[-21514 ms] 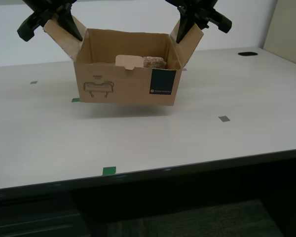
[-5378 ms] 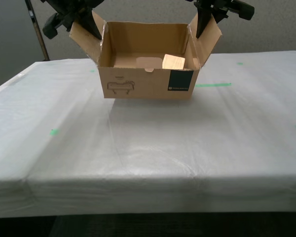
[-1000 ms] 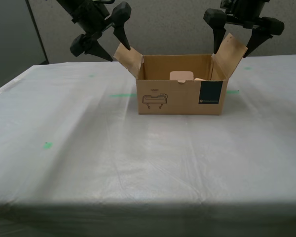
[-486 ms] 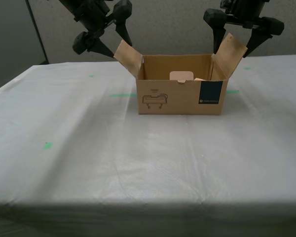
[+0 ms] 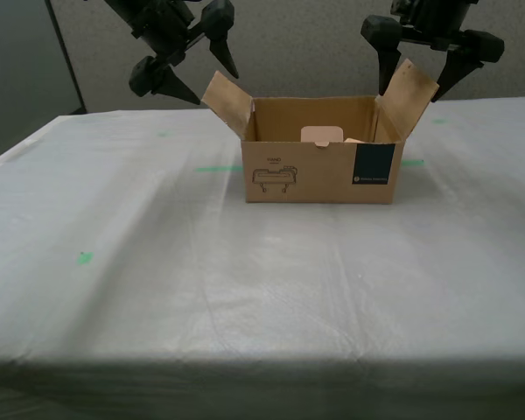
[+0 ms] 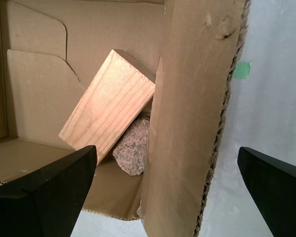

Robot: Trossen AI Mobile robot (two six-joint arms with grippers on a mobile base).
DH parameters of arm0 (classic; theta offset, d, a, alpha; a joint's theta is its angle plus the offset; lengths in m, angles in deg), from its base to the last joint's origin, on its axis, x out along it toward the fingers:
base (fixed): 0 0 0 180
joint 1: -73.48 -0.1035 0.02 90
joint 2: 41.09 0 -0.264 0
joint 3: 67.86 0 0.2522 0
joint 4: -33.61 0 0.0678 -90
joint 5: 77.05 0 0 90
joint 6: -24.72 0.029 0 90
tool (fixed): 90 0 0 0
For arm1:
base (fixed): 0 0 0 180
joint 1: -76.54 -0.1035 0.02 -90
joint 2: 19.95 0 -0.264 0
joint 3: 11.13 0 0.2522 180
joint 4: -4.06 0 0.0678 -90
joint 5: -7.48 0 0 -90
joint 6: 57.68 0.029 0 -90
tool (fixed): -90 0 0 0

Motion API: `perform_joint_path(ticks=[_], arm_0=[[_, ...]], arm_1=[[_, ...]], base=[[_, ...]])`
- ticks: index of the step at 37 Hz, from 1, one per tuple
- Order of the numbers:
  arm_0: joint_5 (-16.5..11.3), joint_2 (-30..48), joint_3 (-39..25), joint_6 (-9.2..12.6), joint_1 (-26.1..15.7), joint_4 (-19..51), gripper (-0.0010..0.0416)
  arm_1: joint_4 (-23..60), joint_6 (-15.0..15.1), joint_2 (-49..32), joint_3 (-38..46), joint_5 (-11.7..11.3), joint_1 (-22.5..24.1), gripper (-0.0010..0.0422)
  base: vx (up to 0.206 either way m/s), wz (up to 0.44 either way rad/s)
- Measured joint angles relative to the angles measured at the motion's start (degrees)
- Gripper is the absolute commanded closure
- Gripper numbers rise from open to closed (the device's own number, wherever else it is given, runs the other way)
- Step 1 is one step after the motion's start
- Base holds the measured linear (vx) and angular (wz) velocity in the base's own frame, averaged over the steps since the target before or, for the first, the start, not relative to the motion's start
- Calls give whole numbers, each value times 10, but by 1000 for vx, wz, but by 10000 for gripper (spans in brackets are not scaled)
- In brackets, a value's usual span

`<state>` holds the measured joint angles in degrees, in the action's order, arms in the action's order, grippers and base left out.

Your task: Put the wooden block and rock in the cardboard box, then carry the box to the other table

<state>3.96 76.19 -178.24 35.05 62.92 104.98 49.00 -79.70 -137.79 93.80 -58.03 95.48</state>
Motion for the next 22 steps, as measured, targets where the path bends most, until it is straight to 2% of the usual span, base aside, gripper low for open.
perform_joint_path(ticks=[6,14,22], arm_0=[[0,0,0,0,0,-1,7],[0,0,0,0,0,-1,7],[0,0,0,0,0,-1,7]], arm_1=[[0,0,0,0,0,0,26],[0,0,0,0,0,0,11],[0,0,0,0,0,0,14]], base=[[0,0],[0,0],[0,0]])
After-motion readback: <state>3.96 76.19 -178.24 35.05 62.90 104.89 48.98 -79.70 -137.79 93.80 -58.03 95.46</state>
